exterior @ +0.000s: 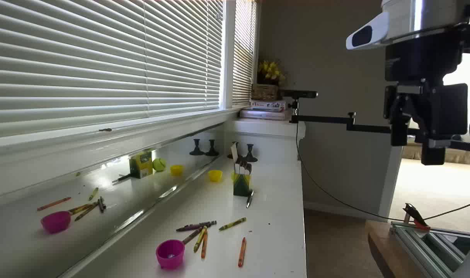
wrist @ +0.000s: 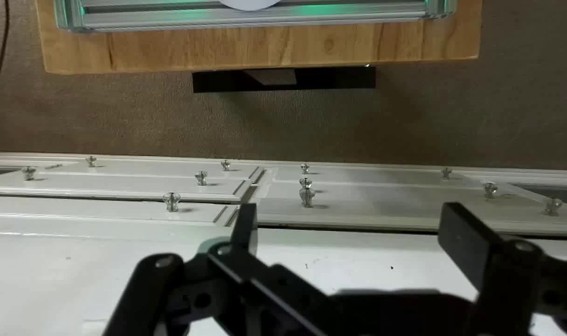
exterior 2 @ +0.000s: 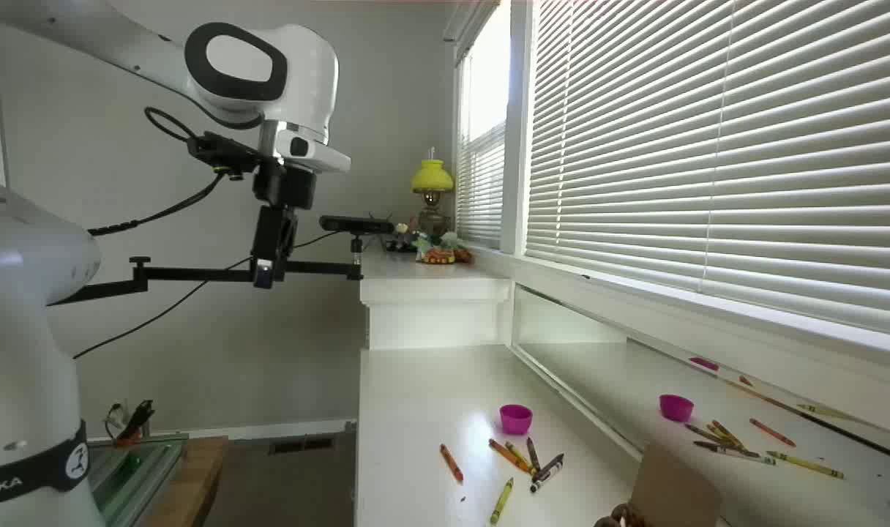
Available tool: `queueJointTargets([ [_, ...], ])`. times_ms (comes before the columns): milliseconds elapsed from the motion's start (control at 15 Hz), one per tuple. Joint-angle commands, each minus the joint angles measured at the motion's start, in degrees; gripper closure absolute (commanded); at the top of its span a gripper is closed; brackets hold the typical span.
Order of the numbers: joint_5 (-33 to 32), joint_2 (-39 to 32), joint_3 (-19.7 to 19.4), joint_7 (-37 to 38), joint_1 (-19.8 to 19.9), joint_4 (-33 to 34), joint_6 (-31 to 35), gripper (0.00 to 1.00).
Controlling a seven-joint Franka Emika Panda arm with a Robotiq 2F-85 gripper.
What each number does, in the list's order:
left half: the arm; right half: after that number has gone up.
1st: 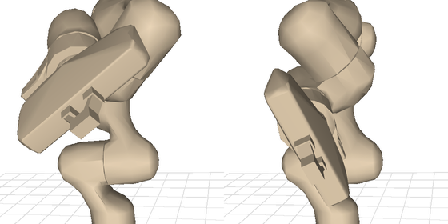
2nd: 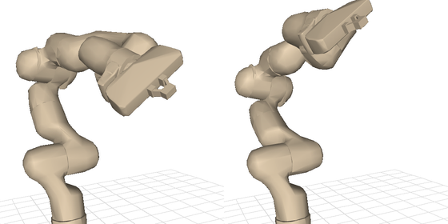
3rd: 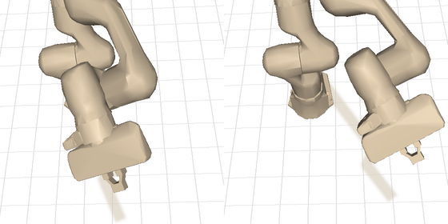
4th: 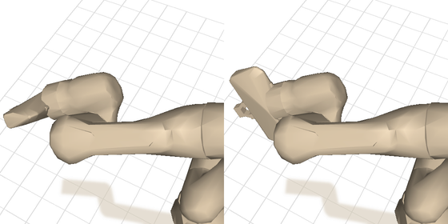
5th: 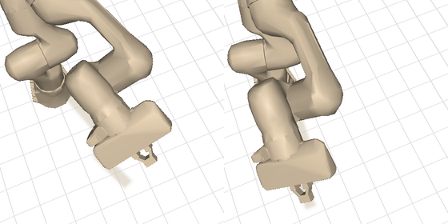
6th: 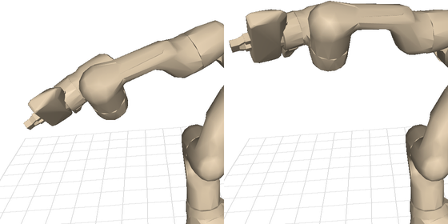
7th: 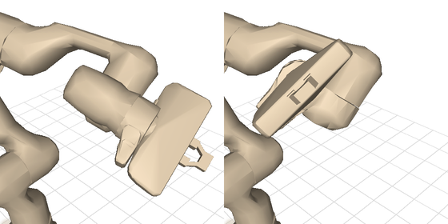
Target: Put one crayon back into the box
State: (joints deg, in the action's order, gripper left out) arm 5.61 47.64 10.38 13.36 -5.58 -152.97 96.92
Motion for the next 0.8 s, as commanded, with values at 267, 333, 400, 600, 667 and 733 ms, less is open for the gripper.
queueJointTargets([
  [267,0.1,0.0,0.1,-0.1,0.2,0.1,-0.1,0.00],
  [333,0.1,0.0,0.1,-0.1,0.2,0.1,-0.1,0.00],
  [400,0.1,0.0,0.1,-0.1,0.2,0.1,-0.1,0.00],
  [600,-1.7,-7.6,-1.2,-1.0,2.9,2.7,1.8,0.00],
  [667,-3.1,-11.1,-2.6,-3.7,3.5,3.6,2.8,0.00],
  [733,-4.1,-14.2,-4.2,-7.1,3.7,4.4,3.7,0.00],
])
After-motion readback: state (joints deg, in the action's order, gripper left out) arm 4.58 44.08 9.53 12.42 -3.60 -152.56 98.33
